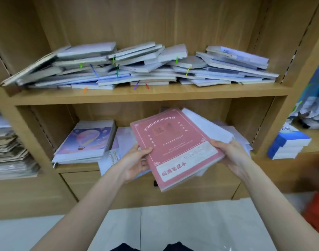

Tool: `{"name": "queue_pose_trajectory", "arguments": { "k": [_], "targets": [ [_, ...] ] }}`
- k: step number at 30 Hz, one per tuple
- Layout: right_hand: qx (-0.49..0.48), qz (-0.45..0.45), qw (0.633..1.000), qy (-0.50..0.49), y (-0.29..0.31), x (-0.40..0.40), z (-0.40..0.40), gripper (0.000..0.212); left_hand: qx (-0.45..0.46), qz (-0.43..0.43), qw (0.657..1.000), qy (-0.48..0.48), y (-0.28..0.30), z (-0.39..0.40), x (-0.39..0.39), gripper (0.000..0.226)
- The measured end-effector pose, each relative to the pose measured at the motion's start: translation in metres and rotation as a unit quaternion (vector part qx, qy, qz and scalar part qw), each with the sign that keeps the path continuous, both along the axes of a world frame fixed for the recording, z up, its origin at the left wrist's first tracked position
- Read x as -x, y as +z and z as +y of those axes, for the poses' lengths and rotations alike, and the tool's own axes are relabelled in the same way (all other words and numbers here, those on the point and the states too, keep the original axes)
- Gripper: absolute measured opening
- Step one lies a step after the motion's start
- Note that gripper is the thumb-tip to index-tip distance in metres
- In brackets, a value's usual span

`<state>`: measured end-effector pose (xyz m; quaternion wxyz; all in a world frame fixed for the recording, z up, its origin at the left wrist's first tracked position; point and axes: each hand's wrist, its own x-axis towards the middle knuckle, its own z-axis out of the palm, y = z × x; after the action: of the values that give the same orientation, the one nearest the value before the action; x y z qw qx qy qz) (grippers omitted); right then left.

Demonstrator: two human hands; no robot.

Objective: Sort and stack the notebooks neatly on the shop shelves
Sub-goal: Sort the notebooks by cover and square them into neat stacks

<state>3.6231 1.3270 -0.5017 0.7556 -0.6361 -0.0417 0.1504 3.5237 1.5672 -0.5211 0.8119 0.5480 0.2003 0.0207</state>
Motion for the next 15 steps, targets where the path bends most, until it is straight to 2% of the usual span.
{"name": "queue_pose_trajectory", "arguments": {
  "k": [2,6,10,13,15],
  "targets": [
    [0.027,-0.01,1.0,-0.007,-0.005,-0.004,0.013,0.015,-0.01,-0.01,0.999,0.031,0.002,0.016,0.006,0.026],
    [-0.013,0.011,1.0,-0.025,-0.011,-0.012,0.014,0.017,-0.026,-0.017,0.997,0.064,0.008,0.051,0.009,0.021],
    [0.024,-0.044,0.991,-0.126,-0.01,-0.02,0.007,0.01,-0.04,-0.016,0.999,0.03,0.015,0.07,0.0,0.019],
    [-0.027,-0.077,0.976,-0.202,-0.004,-0.03,-0.003,0.015,-0.056,-0.024,0.998,0.001,0.018,0.066,-0.019,0.021],
    [-0.062,-0.074,0.959,-0.268,-0.002,-0.04,-0.009,0.008,-0.031,-0.032,0.999,0.003,0.019,0.057,-0.039,0.022]
  ]
}}
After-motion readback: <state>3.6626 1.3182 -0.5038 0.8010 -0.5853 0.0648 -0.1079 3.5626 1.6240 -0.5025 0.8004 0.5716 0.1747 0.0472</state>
